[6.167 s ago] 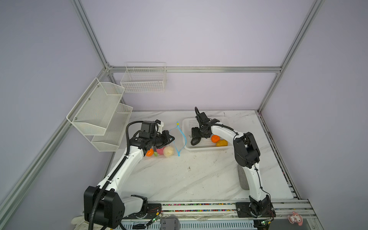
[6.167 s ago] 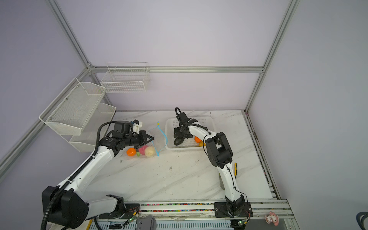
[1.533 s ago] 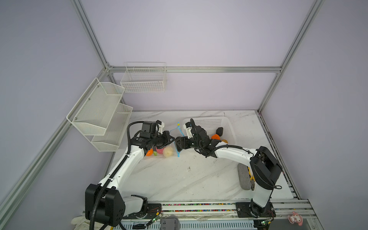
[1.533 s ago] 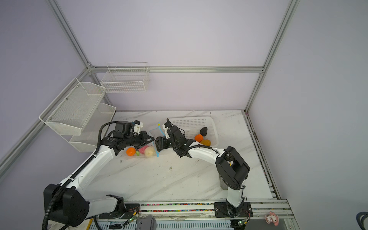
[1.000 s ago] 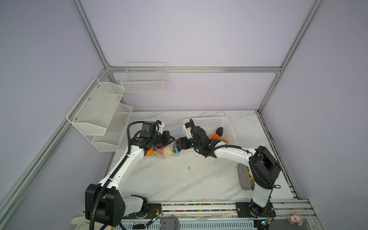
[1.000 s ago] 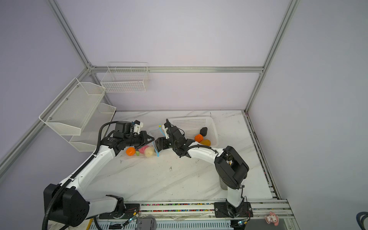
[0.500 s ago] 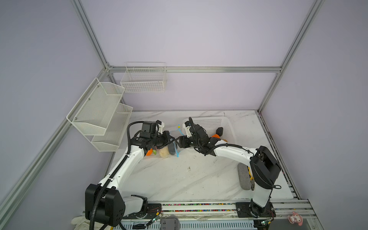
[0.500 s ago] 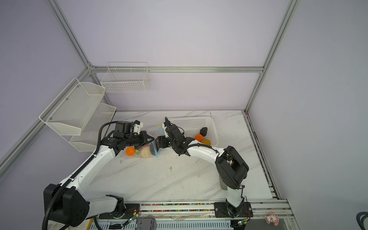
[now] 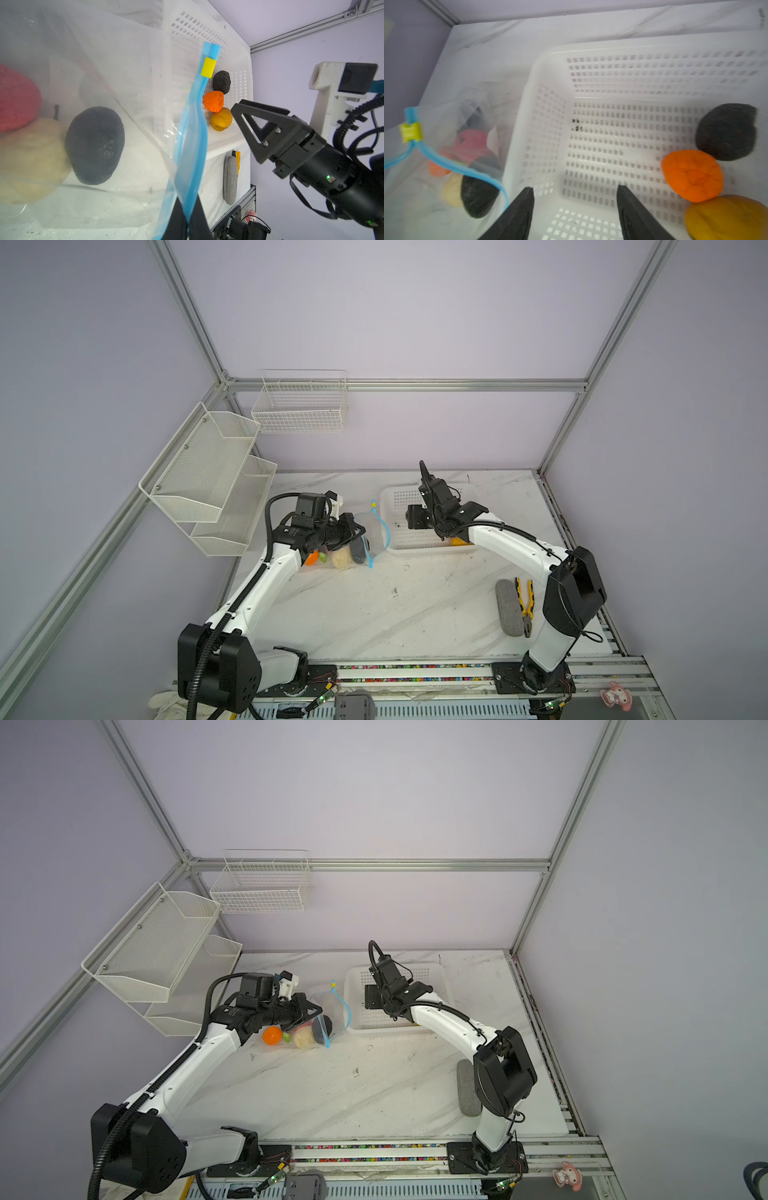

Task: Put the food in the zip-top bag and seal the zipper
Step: 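Withdraw the right gripper from the bag back over the basket, then lower the right gripper onto the orange ball and close on it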

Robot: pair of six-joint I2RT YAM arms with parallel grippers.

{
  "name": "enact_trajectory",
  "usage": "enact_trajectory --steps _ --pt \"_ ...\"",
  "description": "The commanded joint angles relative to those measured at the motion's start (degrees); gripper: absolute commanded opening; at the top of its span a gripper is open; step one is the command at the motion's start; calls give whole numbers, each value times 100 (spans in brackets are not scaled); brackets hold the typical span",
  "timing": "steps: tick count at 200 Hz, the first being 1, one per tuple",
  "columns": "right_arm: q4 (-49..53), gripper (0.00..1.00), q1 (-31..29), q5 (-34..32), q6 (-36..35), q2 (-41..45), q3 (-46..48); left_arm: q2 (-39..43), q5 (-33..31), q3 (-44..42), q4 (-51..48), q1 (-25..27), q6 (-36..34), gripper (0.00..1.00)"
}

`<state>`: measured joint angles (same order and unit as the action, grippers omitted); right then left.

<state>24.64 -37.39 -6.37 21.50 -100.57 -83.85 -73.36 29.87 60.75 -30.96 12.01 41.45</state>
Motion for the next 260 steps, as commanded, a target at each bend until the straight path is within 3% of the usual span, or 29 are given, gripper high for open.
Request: enact_trajectory --steps 1,47,70,130,260 --pt "769 67 273 -528 -275 -277 -170 129 140 6 134 -31 52 0" --pt "981 69 917 -463 -405 -611 -212 109 169 -6 143 -22 56 0" --pt "1002 71 970 -224 -481 -832 -293 114 164 -25 152 -16 56 0" --pt "1075 80 1085 -453 -493 -1195 -326 102 186 -74 221 -17 58 0" --pt "745 70 1110 -322 -586 -1926 -716 75 186 -105 257 -19 90 0"
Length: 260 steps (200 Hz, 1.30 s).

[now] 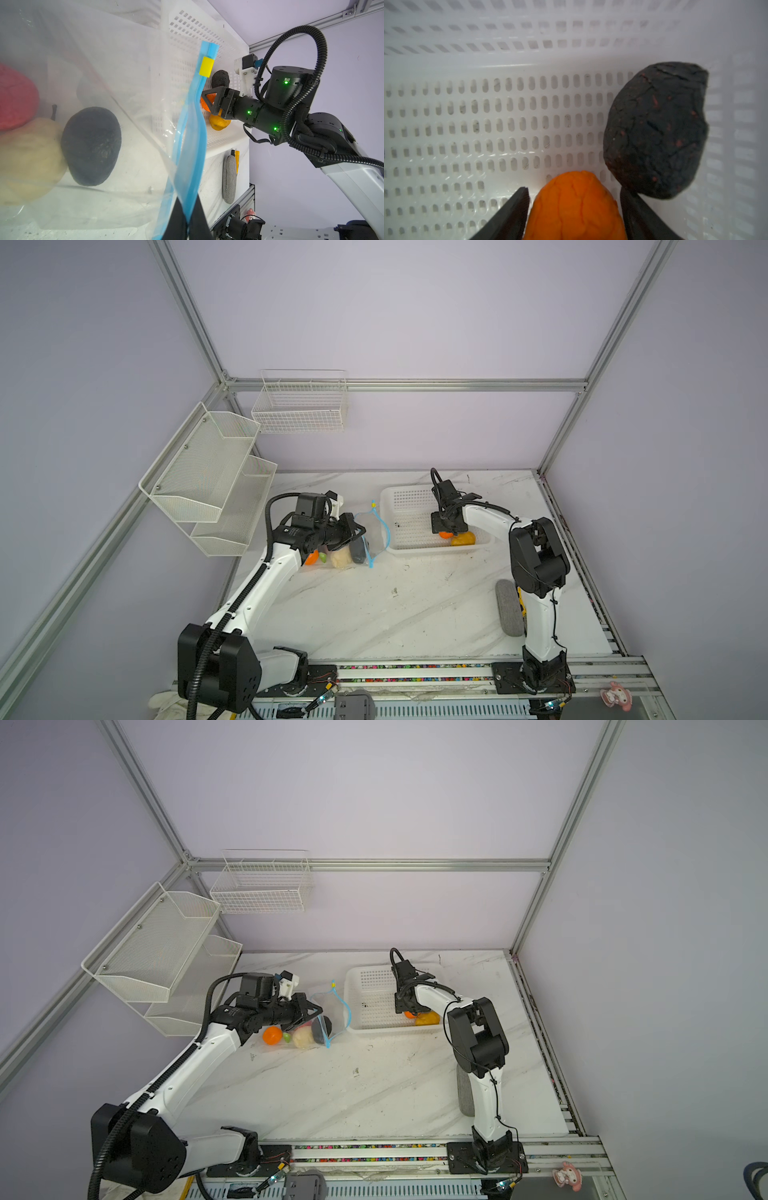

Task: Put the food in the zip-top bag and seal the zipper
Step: 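Lower the right gripper onto the orange ball and close on it, then lift the orange with the right gripper and carry it to the bag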

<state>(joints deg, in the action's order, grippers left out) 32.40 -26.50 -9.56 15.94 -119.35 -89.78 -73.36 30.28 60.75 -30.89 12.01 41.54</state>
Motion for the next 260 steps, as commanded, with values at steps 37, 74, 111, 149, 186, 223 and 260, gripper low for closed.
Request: enact_trajectory --steps 37,74,111,149,186,223,260 --pt "-89 67 22 90 -30 -53 -102 64 144 -90 259 -16 82 0" --pt "-162 65 16 324 -4 -19 -93 67 136 -90 253 -15 82 0" --pt "-262 64 22 507 -4 49 -109 74 135 -94 253 -20 91 0" --pt "-391 62 18 821 52 109 -71 85 136 -115 256 -20 91 0" --pt "-612 62 48 1254 126 200 58 94 135 -123 258 -21 92 0" --pt "-885 61 51 1547 146 354 203 43 150 -75 259 -22 91 0" --pt "-1081 61 91 1635 -38 546 401 7 144 -13 257 -19 82 0"
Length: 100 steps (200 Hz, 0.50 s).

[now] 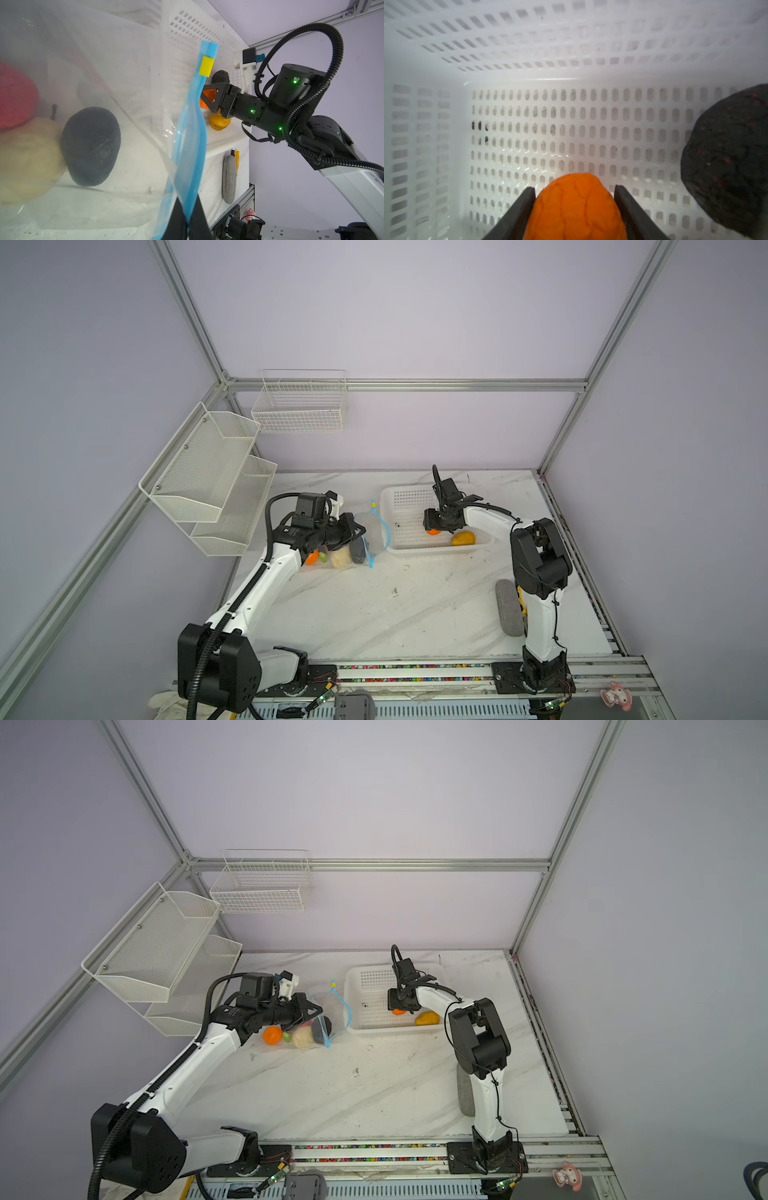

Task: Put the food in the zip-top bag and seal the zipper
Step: 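Lift the orange with the right gripper and carry it to the bag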

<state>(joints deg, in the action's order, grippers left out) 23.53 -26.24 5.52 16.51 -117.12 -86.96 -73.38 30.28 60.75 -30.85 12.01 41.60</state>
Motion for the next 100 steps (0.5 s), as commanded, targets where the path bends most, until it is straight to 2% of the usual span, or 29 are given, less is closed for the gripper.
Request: enact_trajectory --steps 1,66,100 --pt "-197 61 70 126 -94 333 123 9 144 -12 254 -17 76 0" --pt "-1065 59 69 734 -129 1222 873 -86 153 62 253 -15 76 0" --pt "-1760 59 60 1484 -95 1844 1408 -140 164 120 254 -15 85 0"
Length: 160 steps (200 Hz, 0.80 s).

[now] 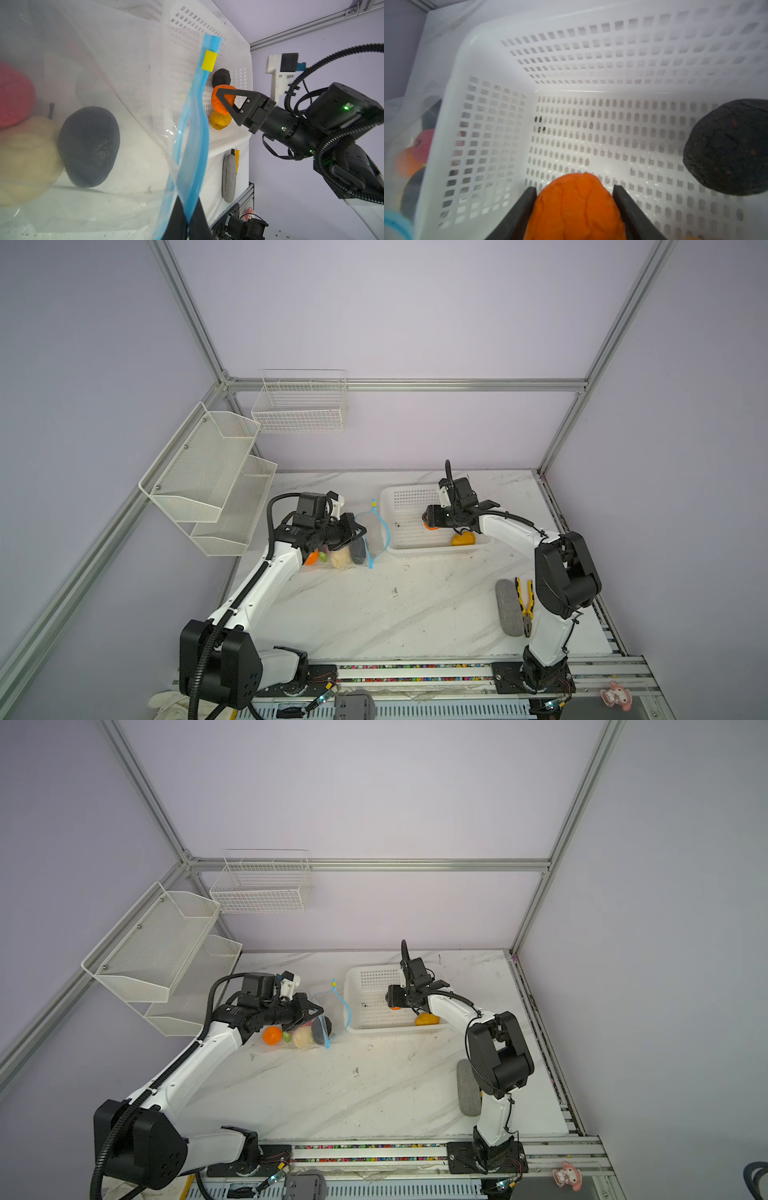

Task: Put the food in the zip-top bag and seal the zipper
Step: 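Lift the orange with the right gripper and carry it to the bag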

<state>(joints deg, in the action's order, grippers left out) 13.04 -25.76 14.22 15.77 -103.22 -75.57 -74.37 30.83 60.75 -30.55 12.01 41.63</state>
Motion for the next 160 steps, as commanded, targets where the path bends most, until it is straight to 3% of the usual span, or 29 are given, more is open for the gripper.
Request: enact_trajectory --steps 1,40,103,160 --pt "-731 59 11 633 -21 471 274 -42 113 125 224 -15 82 0" --pt "-1658 58 -165 1297 60 916 795 -51 108 179 224 -6 100 0" --pt "-2390 56 -1146 1279 218 704 837 -34 99 200 207 3 118 0" --pt "-2692 56 -1523 1303 348 423 795 27 99 231 163 -1 109 0"
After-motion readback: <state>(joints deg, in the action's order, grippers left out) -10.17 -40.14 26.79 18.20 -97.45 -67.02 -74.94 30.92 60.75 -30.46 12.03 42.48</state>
